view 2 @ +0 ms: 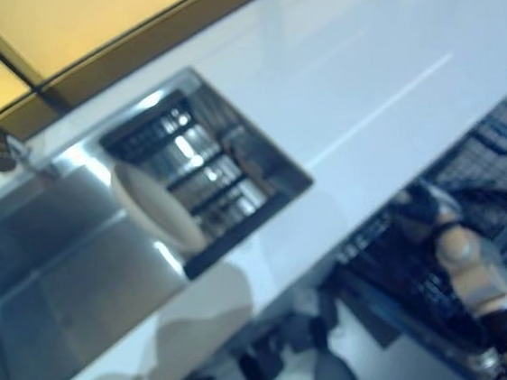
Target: Take plates into dishwasher
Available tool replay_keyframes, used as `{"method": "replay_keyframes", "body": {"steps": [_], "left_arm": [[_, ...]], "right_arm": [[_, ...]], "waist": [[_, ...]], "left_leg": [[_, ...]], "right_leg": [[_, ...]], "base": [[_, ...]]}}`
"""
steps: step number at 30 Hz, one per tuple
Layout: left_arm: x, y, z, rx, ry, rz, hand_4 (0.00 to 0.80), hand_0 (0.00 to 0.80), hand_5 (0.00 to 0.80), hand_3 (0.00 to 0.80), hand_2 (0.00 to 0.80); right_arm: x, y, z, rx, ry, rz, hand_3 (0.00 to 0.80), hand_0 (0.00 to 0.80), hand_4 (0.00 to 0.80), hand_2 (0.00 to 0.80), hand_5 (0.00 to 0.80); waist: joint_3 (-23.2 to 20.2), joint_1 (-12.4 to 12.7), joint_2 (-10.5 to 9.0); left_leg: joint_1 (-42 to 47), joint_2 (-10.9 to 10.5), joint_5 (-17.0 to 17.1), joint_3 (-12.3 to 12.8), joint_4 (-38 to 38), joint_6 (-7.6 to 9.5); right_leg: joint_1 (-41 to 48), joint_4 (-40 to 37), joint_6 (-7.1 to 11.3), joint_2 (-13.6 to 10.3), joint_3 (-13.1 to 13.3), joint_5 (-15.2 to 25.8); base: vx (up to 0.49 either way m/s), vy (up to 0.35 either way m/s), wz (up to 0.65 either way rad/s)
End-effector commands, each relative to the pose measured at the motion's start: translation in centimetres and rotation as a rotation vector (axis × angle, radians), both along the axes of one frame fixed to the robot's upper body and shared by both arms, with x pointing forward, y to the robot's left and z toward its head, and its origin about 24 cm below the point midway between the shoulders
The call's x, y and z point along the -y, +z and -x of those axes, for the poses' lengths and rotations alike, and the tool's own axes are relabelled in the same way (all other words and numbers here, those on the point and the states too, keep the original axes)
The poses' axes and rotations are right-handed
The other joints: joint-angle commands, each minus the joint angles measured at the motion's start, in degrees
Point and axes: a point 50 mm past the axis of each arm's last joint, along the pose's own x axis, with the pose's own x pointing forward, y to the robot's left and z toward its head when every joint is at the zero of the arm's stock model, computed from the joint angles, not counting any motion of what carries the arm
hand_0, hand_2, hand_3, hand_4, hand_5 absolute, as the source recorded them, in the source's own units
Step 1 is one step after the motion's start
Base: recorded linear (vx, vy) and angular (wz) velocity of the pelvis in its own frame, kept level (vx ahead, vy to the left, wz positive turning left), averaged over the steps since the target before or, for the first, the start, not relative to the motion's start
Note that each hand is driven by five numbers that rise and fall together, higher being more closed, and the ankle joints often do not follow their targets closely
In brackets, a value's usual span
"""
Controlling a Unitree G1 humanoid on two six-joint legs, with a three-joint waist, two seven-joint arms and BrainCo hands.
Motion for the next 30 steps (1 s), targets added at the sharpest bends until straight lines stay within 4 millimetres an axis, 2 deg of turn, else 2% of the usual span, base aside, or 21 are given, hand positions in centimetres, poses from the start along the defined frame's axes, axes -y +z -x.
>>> {"method": "replay_keyframes", "body": {"steps": [1,6,12,17,30], "left_arm": [[-2.8,2.9,-6.4,0.154,0.002,-0.067,0.000,0.000,0.000,0.000,0.000],[-2.4,2.8,-6.2,0.158,-0.007,-0.056,0.000,0.000,0.000,0.000,0.000],[-1.9,2.8,-6.4,0.159,-0.019,-0.049,0.000,0.000,0.000,0.000,0.000],[-1.7,2.7,-6.3,0.158,-0.025,-0.044,0.000,0.000,0.000,0.000,0.000],[-1.4,2.8,-6.6,0.158,-0.036,-0.043,0.000,0.000,0.000,0.000,0.000]], "right_arm": [[-1.2,0.1,-1.5,0.044,-0.008,-0.008,0.800,0.800,0.800,0.800,0.800],[-1.4,-3.1,-0.9,-0.018,-0.060,-0.055,0.800,0.800,0.800,0.800,0.800],[-1.5,-5.9,-0.4,-0.097,-0.107,-0.082,0.800,0.800,0.800,0.800,0.800],[-1.5,-7.3,0.2,-0.143,-0.124,-0.086,0.800,0.800,0.800,0.800,0.800],[-2.1,-9.3,0.8,-0.209,-0.126,-0.099,0.800,0.800,0.800,0.800,0.800]], "waist": [[-0.8,1.4,-3.52],[-0.8,1.7,-2.96],[-0.7,2.1,-2.40],[-0.9,2.4,-2.18],[-1.3,2.8,-2.29]], "left_leg": [[4.3,-0.1,-4.0,-3.0,0.3,-1.40],[4.5,-0.2,-4.1,-3.1,0.3,-1.33],[4.7,-0.3,-4.1,-3.4,0.3,-1.34],[4.8,-0.4,-4.1,-3.6,0.3,-1.39],[4.8,-0.5,-4.1,-3.9,0.3,-1.30]], "right_leg": [[0.9,7.7,4.79,-3.9,0.7,-5.7],[1.2,7.5,4.79,-4.2,0.5,-5.7],[1.7,7.4,4.74,-4.4,0.5,-5.7],[2.0,7.1,4.72,-4.6,0.3,-5.7],[2.4,6.9,4.61,-4.5,0.2,-5.6]], "base": [[0.000,0.000,0.00],[0.000,0.000,0.00],[0.004,0.008,0.04],[0.004,0.003,0.03],[0.000,0.001,0.01]]}}
